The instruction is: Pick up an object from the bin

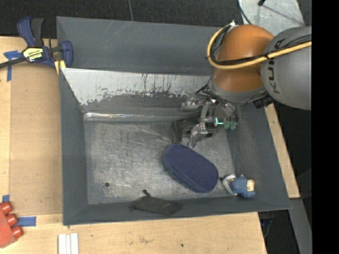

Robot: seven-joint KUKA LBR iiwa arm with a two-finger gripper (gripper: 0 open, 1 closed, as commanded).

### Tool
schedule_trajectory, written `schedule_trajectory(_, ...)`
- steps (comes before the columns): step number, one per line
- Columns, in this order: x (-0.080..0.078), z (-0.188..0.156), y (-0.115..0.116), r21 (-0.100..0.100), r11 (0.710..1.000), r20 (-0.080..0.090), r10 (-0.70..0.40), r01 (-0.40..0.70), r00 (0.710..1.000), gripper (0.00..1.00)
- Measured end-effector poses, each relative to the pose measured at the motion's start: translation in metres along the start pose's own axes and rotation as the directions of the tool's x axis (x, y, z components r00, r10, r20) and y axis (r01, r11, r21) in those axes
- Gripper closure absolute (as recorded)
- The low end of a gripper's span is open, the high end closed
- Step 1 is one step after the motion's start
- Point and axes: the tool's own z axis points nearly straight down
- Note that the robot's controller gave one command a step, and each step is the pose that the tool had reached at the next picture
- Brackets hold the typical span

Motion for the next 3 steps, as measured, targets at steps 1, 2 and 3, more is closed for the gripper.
schedule_trajectory(1,-0.011,0.055,-0.035,-0.001,0.997,0.014,0.075,-0.075,0.997,0.00)
schedule_trajectory(2,-0.012,0.055,-0.035,-0.001,0.997,0.017,0.076,-0.076,0.997,1.00)
schedule_trajectory(3,0.018,-0.162,-0.043,0.003,0.912,0.006,-0.410,0.410,0.912,1.00)
